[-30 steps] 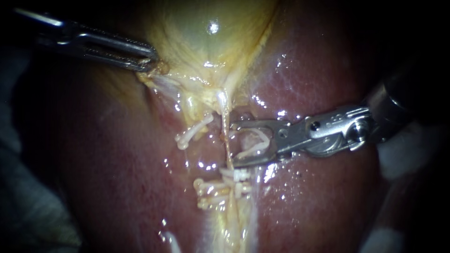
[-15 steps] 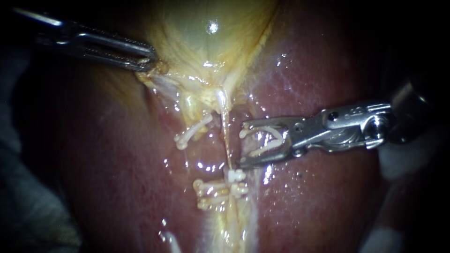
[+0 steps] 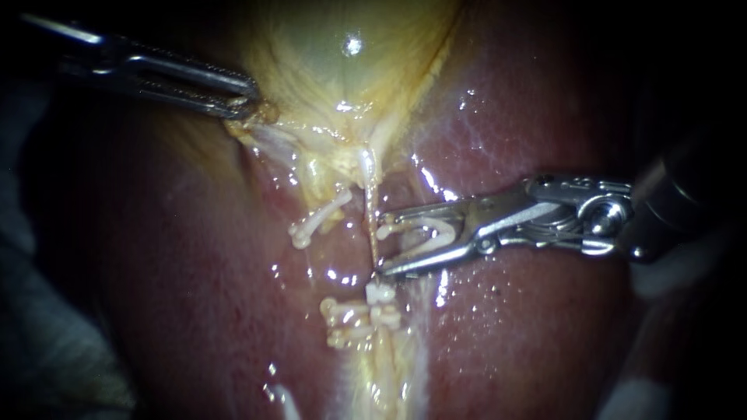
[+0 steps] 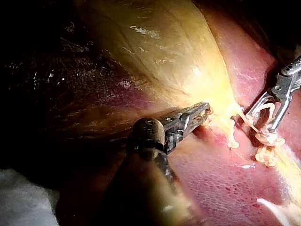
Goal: Clipping third clip right tube
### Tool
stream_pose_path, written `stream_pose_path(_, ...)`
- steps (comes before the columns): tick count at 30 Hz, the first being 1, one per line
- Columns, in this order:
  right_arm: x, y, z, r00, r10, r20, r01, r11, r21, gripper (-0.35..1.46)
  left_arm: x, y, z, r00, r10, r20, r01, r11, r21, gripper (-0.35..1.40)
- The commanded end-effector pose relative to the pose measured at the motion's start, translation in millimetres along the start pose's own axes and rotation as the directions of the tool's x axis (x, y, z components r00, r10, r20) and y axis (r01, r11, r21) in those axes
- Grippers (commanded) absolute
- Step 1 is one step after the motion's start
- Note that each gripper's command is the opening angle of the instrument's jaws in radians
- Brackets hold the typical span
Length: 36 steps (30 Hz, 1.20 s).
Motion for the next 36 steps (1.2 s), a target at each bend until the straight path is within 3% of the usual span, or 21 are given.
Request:
stream_pose_path(1, 0.0, 0.1, 0.1, 1.000, 0.010, -0.006, -0.010, 1.000, 0.004, 0.47, 0.0, 0.0, 0.0, 1.0000, 0.000, 0.000, 0.000, 1.000, 0.000, -0.35)
stream_pose_path(12, 0.4, 0.7, 1.7, 0.997, 0.068, -0.045, -0.068, 0.998, 0.017, 0.47, 0.0, 0.0, 0.0, 1.0000, 0.000, 0.000, 0.000, 1.000, 0.000, -0.35)
stream_pose_path(23, 0.0, 0.8, 2.3, 0.996, 0.077, -0.047, -0.076, 0.997, 0.017, 0.46, 0.0, 0.0, 0.1, 1.0000, 0.000, 0.000, 0.000, 1.000, 0.000, -0.35)
stream_pose_path(36, 0.6, 0.2, 3.5, 0.977, 0.139, -0.161, -0.125, 0.987, 0.096, 0.47, 0.0, 0.0, 0.1, 1.0000, 0.000, 0.000, 0.000, 1.000, 0.001, -0.35)
